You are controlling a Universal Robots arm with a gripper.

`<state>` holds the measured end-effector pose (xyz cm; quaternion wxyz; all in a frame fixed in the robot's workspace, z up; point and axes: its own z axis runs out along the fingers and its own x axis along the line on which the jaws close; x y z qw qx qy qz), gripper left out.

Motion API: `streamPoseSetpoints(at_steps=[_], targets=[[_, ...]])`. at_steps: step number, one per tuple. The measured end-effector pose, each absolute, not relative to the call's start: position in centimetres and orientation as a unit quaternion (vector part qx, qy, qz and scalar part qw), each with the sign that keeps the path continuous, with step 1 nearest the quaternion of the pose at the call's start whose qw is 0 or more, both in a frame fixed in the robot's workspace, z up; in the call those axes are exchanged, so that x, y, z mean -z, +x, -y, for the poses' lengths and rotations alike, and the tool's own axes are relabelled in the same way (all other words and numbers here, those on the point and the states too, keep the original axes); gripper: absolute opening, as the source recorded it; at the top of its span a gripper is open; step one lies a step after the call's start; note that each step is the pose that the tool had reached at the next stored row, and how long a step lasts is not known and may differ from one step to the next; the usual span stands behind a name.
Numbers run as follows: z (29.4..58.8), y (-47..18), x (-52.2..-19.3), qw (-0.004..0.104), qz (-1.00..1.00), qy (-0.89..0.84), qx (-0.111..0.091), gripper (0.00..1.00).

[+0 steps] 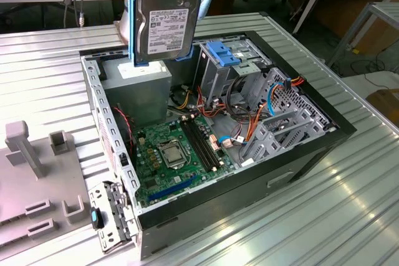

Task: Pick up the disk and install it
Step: 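Pick up the disk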

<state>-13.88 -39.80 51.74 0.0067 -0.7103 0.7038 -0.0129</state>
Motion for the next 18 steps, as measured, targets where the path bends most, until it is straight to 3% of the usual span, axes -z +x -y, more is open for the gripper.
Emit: streamPoseSetpoints(at_steps=[11, 18], targets=[[42.8, -13.1, -51.2, 0.007, -0.706, -0.709, 0.013, 0.37], [43.1, -11.9, -50.8, 0.007, -0.709, -0.705, 0.013, 0.37]])
